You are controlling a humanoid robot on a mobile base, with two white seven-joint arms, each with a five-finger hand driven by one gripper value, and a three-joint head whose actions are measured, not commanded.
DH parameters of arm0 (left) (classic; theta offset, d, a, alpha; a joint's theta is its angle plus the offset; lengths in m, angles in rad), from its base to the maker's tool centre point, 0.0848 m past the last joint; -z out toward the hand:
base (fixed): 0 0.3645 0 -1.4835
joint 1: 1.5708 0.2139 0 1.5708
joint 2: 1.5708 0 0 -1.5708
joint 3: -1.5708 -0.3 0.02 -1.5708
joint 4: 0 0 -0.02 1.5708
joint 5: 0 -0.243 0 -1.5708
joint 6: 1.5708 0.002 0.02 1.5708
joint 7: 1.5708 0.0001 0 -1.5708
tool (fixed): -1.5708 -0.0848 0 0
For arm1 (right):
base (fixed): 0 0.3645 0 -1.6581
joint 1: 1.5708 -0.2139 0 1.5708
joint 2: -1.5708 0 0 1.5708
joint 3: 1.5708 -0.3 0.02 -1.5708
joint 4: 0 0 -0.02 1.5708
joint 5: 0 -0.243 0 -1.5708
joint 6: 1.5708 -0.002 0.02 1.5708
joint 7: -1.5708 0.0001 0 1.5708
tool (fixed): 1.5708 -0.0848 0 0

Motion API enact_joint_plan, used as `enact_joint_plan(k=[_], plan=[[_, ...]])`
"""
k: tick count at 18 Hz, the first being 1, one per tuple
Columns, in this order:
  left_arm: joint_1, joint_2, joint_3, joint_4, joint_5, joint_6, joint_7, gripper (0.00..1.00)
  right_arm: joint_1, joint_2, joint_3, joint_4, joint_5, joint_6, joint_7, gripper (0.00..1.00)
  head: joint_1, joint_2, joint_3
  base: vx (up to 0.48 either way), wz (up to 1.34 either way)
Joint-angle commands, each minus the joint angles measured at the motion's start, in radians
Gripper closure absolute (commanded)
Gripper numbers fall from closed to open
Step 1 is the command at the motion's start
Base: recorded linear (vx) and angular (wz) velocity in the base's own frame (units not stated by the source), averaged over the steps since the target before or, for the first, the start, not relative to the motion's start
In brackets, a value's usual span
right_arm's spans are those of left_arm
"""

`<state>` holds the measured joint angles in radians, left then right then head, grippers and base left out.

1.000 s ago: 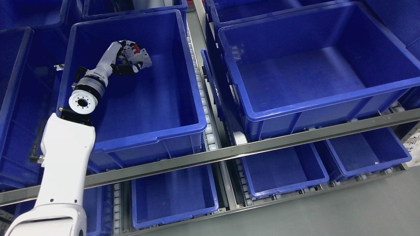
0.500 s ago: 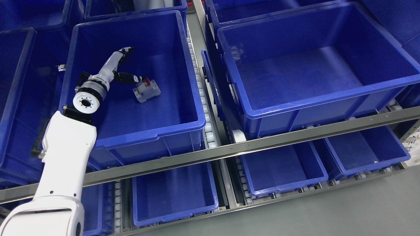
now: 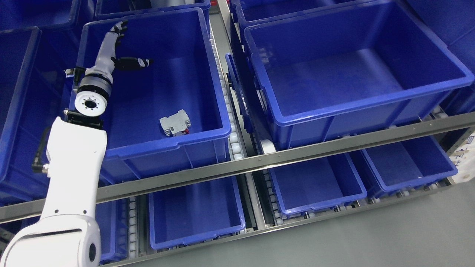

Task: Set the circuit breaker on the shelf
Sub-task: 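Withdraw the open left hand away from the released breaker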

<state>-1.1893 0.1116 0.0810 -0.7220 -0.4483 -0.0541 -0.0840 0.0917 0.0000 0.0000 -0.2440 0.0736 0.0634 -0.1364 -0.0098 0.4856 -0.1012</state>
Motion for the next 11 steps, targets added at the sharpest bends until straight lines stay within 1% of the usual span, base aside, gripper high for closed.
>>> enact_joint_plan(k=[1, 3, 4, 5, 8, 11], plan=[[0.094, -0.094, 0.295, -0.448, 0.195, 0.064, 0.006, 0.00, 0.000, -0.018, 0.020, 0.000, 0.000, 0.016, 0.000, 0.00, 0.0000, 0.000, 0.000, -0.178, -0.07], [0.184, -0.094, 0.260, -0.636, 0.261, 0.181, 0.015, 0.00, 0.000, -0.018, 0.020, 0.000, 0.000, 0.016, 0.000, 0.00, 0.0000, 0.000, 0.000, -0.178, -0.07], [0.233, -0.094, 0.217, -0.705, 0.267, 0.207, 0.020, 0.00, 0.000, -0.018, 0.020, 0.000, 0.000, 0.016, 0.000, 0.00, 0.0000, 0.000, 0.000, -0.202, -0.06], [0.281, -0.094, 0.183, -0.762, 0.266, 0.211, 0.026, 0.00, 0.000, -0.018, 0.020, 0.000, 0.000, 0.016, 0.000, 0.00, 0.0000, 0.000, 0.000, -0.259, 0.04], [0.378, -0.094, 0.161, -0.832, 0.267, 0.214, 0.029, 0.00, 0.000, -0.018, 0.020, 0.000, 0.000, 0.016, 0.000, 0.00, 0.0000, 0.000, 0.000, -0.316, 0.08], [0.416, -0.094, 0.161, -0.863, 0.267, 0.214, 0.027, 0.00, 0.000, -0.018, 0.020, 0.000, 0.000, 0.016, 0.001, 0.00, 0.0000, 0.000, 0.000, -0.309, 0.08]])
